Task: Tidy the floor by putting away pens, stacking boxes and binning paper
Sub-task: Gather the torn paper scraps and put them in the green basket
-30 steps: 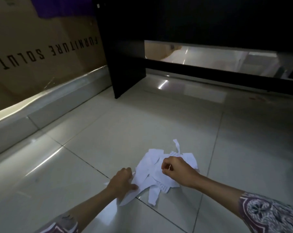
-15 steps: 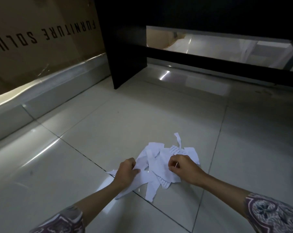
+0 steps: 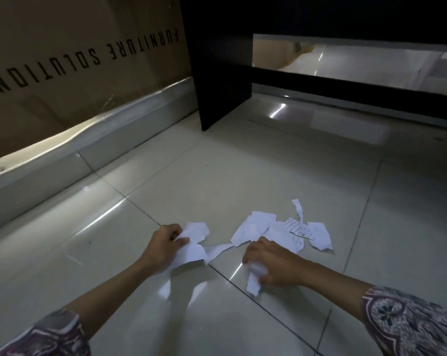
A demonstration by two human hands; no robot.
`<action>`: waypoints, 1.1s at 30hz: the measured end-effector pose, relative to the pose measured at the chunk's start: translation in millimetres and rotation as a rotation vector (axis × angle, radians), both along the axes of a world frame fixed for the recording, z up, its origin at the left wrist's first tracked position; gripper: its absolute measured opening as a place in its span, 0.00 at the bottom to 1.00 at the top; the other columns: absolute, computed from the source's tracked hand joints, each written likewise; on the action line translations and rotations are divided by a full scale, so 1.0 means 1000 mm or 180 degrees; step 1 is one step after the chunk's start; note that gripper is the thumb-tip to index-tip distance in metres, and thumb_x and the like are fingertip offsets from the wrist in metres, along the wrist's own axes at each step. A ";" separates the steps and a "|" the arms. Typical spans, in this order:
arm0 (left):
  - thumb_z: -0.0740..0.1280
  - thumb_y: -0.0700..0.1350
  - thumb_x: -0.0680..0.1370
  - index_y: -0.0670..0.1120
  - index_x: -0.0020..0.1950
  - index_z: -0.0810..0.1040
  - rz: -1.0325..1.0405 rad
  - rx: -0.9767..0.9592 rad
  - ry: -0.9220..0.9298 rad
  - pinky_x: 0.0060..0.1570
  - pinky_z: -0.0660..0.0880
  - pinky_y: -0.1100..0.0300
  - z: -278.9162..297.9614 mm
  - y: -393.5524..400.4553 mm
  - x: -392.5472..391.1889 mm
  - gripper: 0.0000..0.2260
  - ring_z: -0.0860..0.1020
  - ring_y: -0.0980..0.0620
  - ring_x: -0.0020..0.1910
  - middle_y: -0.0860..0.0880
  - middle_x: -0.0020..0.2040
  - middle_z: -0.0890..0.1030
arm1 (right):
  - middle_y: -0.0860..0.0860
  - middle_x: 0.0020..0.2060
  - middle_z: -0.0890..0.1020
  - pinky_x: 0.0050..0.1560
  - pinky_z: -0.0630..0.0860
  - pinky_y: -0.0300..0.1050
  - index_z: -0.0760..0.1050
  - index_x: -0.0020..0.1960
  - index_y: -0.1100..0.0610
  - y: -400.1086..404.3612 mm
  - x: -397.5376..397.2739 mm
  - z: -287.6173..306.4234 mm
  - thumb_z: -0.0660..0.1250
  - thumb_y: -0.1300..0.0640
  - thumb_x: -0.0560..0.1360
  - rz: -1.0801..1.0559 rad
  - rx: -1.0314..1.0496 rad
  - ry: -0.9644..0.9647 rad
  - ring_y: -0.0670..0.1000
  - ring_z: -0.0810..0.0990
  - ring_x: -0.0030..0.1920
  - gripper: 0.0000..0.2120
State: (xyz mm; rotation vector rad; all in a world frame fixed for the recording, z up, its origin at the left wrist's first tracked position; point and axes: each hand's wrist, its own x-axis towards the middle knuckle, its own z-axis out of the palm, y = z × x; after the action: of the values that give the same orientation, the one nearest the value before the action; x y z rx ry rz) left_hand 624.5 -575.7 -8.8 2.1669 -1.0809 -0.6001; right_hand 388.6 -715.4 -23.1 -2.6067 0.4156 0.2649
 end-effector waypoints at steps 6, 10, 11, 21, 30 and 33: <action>0.68 0.38 0.73 0.47 0.28 0.64 0.0050 0.0060 -0.0098 0.33 0.60 0.59 0.006 0.019 0.014 0.17 0.64 0.52 0.29 0.51 0.28 0.66 | 0.54 0.57 0.72 0.49 0.58 0.44 0.74 0.55 0.56 0.019 0.017 -0.006 0.66 0.60 0.71 0.0838 -0.0661 0.0391 0.55 0.66 0.59 0.12; 0.69 0.39 0.73 0.47 0.29 0.64 0.0099 0.0098 -0.0089 0.34 0.60 0.58 0.010 0.027 0.021 0.17 0.63 0.52 0.30 0.51 0.28 0.65 | 0.52 0.45 0.77 0.55 0.59 0.45 0.78 0.47 0.58 0.020 0.031 -0.003 0.62 0.60 0.73 0.0730 -0.0460 0.0359 0.52 0.69 0.54 0.07; 0.69 0.39 0.73 0.46 0.29 0.64 0.0101 0.0094 -0.0071 0.34 0.60 0.58 0.011 0.029 0.022 0.17 0.63 0.51 0.31 0.50 0.29 0.65 | 0.52 0.43 0.79 0.54 0.59 0.43 0.78 0.45 0.59 0.021 0.035 -0.002 0.61 0.60 0.73 0.0600 -0.0351 0.0243 0.51 0.70 0.51 0.07; 0.68 0.38 0.73 0.47 0.28 0.63 0.0205 0.0055 -0.0067 0.32 0.59 0.59 0.018 0.041 0.031 0.18 0.62 0.52 0.29 0.51 0.27 0.64 | 0.50 0.38 0.77 0.41 0.69 0.38 0.78 0.45 0.62 0.018 0.102 0.000 0.75 0.59 0.66 -0.0523 0.1421 -0.0555 0.46 0.73 0.39 0.12; 0.68 0.39 0.73 0.47 0.28 0.64 0.0347 0.0132 -0.0043 0.33 0.60 0.59 0.008 0.067 0.049 0.17 0.64 0.52 0.29 0.51 0.27 0.66 | 0.55 0.60 0.71 0.59 0.62 0.45 0.69 0.62 0.59 0.006 0.114 -0.025 0.70 0.58 0.69 -0.0232 0.0044 0.0236 0.56 0.67 0.61 0.22; 0.68 0.38 0.72 0.48 0.28 0.64 0.0398 0.0173 -0.0042 0.32 0.59 0.60 0.005 0.072 0.053 0.18 0.63 0.53 0.29 0.52 0.27 0.65 | 0.52 0.49 0.72 0.55 0.59 0.45 0.70 0.56 0.58 0.010 0.118 -0.027 0.68 0.61 0.70 -0.0315 0.0131 0.0252 0.56 0.70 0.58 0.16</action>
State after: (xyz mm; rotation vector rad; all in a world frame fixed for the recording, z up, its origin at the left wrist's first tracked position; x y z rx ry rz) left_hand 677.2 -504.1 -3.9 2.2689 -0.9374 -0.5648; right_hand 507.0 -704.9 -50.1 -2.5329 0.5593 0.3400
